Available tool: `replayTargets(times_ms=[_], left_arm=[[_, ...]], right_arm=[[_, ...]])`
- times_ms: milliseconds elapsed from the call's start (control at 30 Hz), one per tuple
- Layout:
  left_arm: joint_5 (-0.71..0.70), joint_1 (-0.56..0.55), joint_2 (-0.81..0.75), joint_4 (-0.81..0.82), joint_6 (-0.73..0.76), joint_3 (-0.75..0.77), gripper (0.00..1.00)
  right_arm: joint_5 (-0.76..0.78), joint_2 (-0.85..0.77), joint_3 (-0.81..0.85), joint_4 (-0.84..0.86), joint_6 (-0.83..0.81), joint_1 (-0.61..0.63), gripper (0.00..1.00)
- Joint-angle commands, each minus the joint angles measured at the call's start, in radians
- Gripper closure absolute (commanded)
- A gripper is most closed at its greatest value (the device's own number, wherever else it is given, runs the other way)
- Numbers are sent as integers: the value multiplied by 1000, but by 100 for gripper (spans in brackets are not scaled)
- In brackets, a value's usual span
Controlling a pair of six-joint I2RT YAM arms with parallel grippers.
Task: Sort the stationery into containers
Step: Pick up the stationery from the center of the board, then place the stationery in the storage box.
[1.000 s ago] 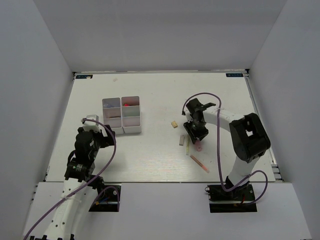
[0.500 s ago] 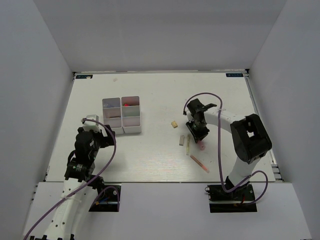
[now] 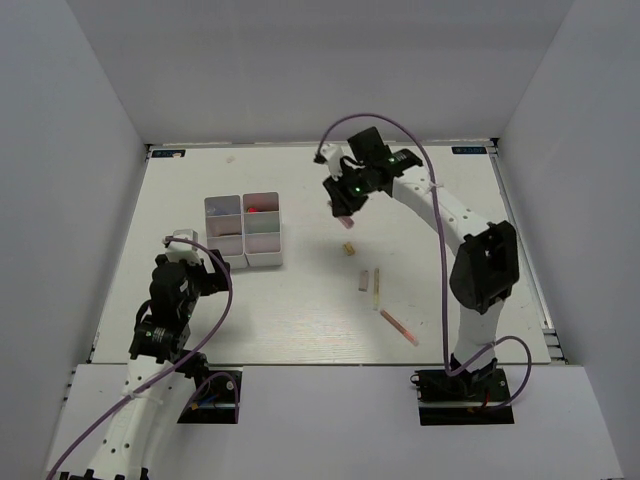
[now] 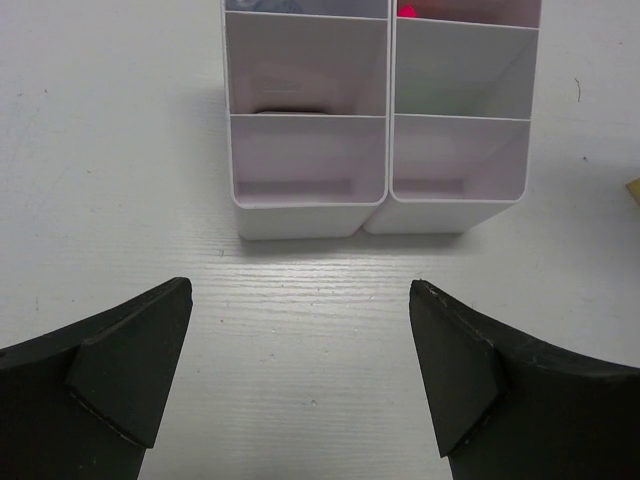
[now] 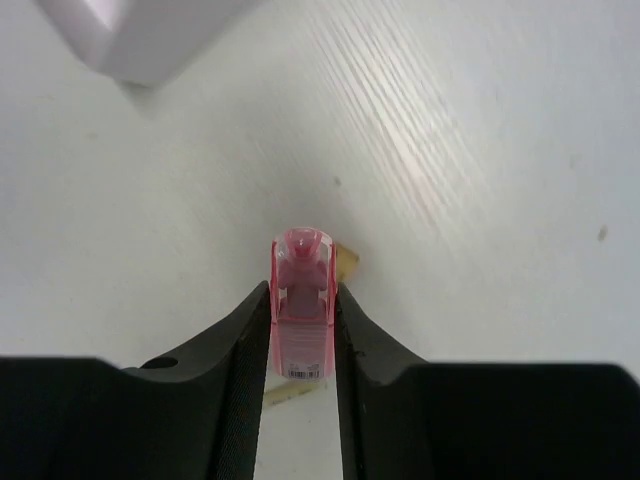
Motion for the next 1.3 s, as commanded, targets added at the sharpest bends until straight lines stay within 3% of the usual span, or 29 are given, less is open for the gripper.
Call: replayTargets(times_ms=[0,100,200,233,267,333,433,600,767,1000,1067,1167,1267], left_arm=[[-15,-2,8,-7,7,13,0],[-26,-2,11,-8,11,12,0],[-32,-3,16,-7,16,13,0],[-33,-3,17,-7,13,13,0],[-33,-2,16,-5,19,13,0],[-35,-2,17,-7,19,13,0],[-36,-3,19,-8,22,13,0],[-36,-2,17,-10,22,15,0],[-35,-3,19,-8,23,15,0],[-29,-2,16,-10,22,16,0],[-27,-2,17,-7,22,16,0],[-29,-3,12,-7,22,15,0],[-29,-3,12,-8,20,15,0]], right_arm=[[-177,100,213,-76,-111,51,100],[-315,167,324,-41,-139,88,100],[-504,196,317,71,-203,114,100],[-555,201,287,181,-221,114,100],[-681,203,265,232,-226,116,100],[-707,222,231,434,-146,119,100],[-753,285,268,594,5,120,100],[-771,357,288,852,102,123,100],[-805,428,343,832,16,142,100],[-781,436,290,845,-64,157,100],[-761,434,277,845,-81,160,85],[-733,436,276,848,-97,155,73],[-710,443,288,842,-107,157,71]])
